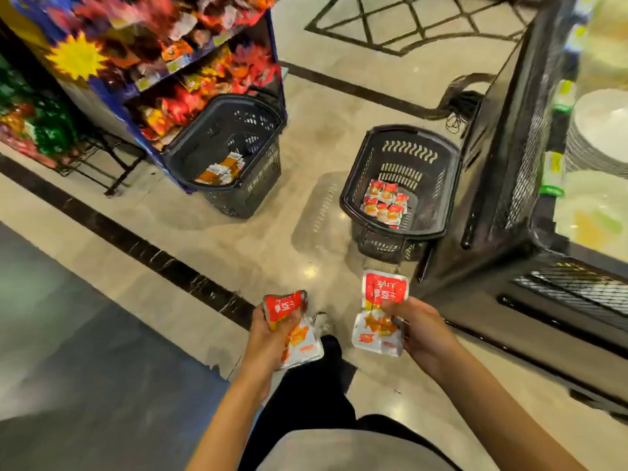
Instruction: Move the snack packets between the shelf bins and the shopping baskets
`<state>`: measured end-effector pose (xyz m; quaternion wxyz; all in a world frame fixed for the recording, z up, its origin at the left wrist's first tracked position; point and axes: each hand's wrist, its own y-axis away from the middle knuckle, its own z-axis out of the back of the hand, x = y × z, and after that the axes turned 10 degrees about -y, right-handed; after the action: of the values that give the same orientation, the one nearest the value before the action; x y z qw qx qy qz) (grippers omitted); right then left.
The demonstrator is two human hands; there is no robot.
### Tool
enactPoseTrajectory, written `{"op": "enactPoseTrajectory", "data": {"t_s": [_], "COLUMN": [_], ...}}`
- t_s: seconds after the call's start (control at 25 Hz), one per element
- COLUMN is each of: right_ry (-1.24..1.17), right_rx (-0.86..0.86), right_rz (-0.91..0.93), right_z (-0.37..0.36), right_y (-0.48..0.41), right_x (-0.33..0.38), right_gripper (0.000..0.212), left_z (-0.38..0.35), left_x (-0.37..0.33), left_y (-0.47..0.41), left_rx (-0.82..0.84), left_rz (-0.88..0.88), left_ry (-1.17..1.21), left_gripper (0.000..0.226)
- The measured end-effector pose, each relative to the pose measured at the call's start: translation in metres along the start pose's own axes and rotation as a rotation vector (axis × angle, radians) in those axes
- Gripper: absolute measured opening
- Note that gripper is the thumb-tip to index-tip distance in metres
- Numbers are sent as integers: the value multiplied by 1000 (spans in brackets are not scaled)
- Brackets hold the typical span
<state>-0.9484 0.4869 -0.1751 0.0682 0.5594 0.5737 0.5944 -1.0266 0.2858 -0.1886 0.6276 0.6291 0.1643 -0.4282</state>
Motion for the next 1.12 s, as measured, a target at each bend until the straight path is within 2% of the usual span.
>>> {"op": "enactPoseTrajectory", "data": {"t_s": [0.08, 0.28, 0.56, 0.72, 0.88, 1.04, 1.12], "right_ry": [-61, -242, -371, -403, -385, -242, -191], "right_rx": [-79, -215, -423, -510, -570, -711, -709], "right_rz": [4, 20, -12, -29, -30, 65, 40], "right_z": [-10, -17, -3, 9, 36, 76, 100], "right_y": [-26, -88, -239, -351, -485, -625, -702], "right_x": [31, 96, 188, 231, 249, 239, 227], "right_gripper": [11, 14, 13, 11, 10, 13, 13], "left_z": [-16, -70, -187, -252, -329, -413, -455], "left_x": [-49, -158, -229, -244, -227, -177, -141], "left_y": [-48, -165, -302, -382, -497, -625, -698], "left_rx": [67, 214, 322, 369, 399, 275, 199], "left_rz": [15, -55, -27, 20, 97, 47, 71], "left_ry": [-60, -284, -357, -375, -370, -453, -454], "left_gripper": [28, 34, 33, 25, 17, 22, 31]}}
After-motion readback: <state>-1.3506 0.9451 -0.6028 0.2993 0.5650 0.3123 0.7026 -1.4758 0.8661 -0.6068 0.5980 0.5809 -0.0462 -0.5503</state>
